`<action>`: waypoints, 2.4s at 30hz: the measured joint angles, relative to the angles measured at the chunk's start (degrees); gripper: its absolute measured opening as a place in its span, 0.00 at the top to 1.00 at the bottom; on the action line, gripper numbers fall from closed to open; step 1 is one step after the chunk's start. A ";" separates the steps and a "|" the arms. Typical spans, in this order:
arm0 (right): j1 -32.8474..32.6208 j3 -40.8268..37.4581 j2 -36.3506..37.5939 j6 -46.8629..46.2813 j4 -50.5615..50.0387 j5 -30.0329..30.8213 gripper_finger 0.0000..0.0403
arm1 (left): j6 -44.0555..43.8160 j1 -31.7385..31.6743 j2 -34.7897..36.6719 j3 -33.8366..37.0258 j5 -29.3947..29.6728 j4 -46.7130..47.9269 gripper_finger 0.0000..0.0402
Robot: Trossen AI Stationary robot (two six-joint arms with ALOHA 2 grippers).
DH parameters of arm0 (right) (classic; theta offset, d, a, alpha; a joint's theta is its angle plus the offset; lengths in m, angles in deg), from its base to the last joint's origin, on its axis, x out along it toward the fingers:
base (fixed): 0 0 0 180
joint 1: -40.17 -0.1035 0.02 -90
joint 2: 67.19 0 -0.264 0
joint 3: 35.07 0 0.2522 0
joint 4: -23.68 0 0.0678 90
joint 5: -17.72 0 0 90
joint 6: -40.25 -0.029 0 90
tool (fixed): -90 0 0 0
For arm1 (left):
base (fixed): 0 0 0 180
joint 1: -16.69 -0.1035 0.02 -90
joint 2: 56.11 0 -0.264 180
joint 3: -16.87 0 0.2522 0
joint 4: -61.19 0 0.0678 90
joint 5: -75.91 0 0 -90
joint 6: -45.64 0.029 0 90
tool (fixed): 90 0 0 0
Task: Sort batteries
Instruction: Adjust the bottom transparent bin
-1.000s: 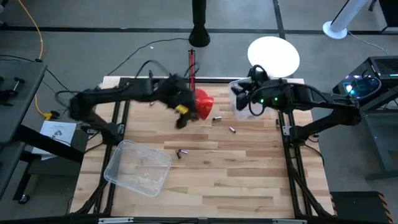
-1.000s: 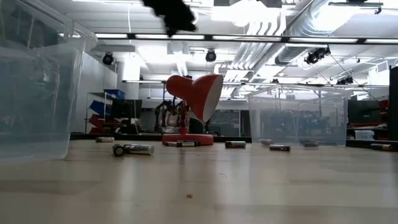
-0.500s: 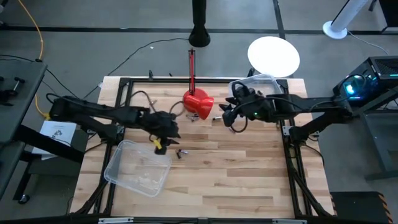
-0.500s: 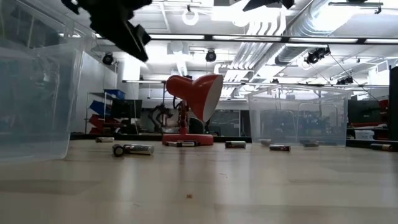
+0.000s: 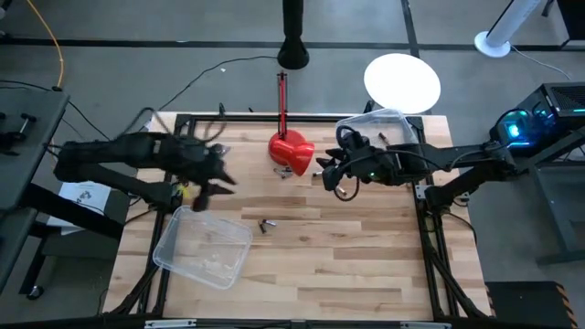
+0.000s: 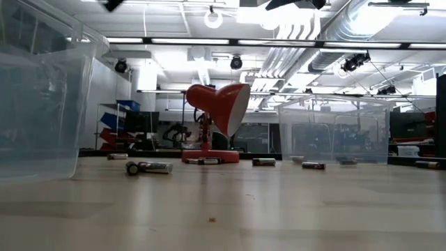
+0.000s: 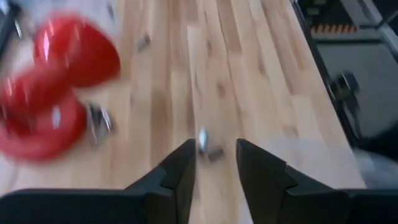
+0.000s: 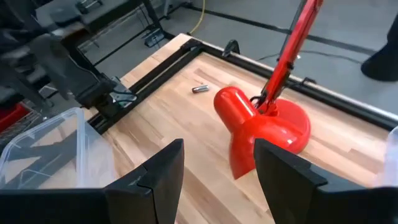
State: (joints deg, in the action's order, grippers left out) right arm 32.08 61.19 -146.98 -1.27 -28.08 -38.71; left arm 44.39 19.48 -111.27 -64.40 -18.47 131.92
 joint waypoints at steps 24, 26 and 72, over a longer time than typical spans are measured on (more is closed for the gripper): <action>-0.70 0.00 -5.76 5.35 -0.47 -5.82 0.53 | -54.14 28.53 -4.77 18.89 -1.43 13.14 1.00; -0.70 0.00 -5.76 7.26 -0.56 -5.81 0.53 | -56.78 28.26 -5.49 19.60 0.18 13.81 1.00; -13.03 0.00 -5.73 -10.86 -18.30 2.96 0.53 | -42.82 6.57 -4.83 11.02 -0.54 6.62 1.00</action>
State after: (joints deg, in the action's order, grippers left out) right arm 19.04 61.19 -152.71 -12.12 -46.38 -35.75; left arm 1.57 26.05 -116.10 -53.38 -19.01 138.54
